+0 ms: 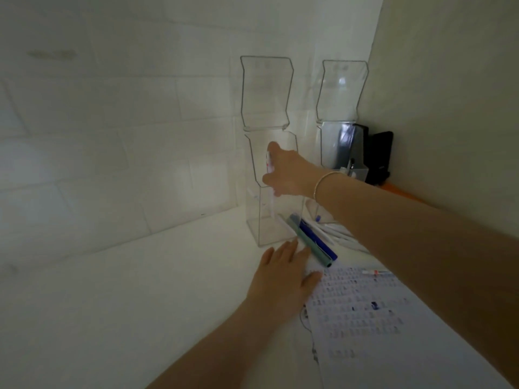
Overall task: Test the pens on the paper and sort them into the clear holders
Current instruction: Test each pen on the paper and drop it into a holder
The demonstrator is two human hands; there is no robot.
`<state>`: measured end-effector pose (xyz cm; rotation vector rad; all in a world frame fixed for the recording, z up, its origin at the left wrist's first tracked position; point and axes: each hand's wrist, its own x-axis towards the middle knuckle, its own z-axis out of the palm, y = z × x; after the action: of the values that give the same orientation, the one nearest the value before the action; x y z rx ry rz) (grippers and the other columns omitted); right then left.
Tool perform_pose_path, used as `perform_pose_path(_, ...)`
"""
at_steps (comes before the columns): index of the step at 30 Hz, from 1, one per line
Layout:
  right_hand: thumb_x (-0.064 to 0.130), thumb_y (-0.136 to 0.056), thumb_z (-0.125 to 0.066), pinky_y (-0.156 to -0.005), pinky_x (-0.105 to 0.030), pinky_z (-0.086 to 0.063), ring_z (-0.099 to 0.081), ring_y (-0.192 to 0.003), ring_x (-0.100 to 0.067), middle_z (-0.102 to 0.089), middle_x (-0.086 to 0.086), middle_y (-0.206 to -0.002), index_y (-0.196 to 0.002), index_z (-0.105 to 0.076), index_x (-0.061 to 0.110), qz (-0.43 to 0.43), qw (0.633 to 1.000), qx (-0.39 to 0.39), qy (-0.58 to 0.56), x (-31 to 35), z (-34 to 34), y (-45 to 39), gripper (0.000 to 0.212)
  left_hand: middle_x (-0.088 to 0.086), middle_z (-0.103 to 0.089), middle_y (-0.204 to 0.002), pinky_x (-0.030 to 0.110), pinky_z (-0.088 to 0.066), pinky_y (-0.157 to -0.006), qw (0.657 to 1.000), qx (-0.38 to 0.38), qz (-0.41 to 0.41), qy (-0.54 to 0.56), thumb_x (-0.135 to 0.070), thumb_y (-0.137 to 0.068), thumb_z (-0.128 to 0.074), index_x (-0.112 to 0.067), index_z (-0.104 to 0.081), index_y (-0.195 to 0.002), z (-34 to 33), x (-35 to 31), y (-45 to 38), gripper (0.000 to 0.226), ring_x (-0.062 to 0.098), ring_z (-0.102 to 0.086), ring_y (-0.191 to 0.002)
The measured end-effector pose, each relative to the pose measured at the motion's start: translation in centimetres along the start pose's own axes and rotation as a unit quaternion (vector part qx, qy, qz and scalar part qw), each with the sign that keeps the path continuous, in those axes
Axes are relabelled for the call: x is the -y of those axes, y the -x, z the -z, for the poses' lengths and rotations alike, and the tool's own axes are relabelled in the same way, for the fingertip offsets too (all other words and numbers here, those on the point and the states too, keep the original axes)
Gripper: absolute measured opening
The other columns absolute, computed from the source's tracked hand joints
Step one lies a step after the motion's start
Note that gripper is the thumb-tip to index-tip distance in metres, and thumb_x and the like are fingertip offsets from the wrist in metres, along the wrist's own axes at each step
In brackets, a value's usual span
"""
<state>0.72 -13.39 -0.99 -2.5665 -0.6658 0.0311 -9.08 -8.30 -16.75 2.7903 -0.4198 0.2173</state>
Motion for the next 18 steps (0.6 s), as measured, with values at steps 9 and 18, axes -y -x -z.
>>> perform_pose_path(9,0.02,-0.09,-0.056,-0.079,-0.029,-0.051,-0.061,-0.084,-0.02,-0.066,-0.011,-0.099,-0.105,-0.064,0.002,-0.006,0.999,-0.042,0.021,0.8,2.1,1.0,0.025,0.0,-0.014,-0.157,0.034,-0.004,-0.117,1.0,0.005,0.001,-0.001,-0.055,-0.096,-0.025,-0.027,-0.02,-0.147,-0.4,0.1,-0.2,0.058,0.013,-0.011,-0.144)
perform_pose_path(18,0.015,-0.087,-0.055,-0.07,-0.03,-0.046,-0.057,-0.081,-0.023,-0.056,-0.004,-0.084,-0.089,-0.051,0.011,-0.155,0.967,-0.193,-0.054,-7.6,-2.5,7.9,0.006,0.003,-0.018,-0.156,0.036,-0.007,-0.117,1.0,-0.005,-0.005,0.001,-0.055,-0.096,-0.026,-0.025,-0.023,-0.147,-0.5,0.2,-0.1,0.059,0.015,-0.013,-0.143)
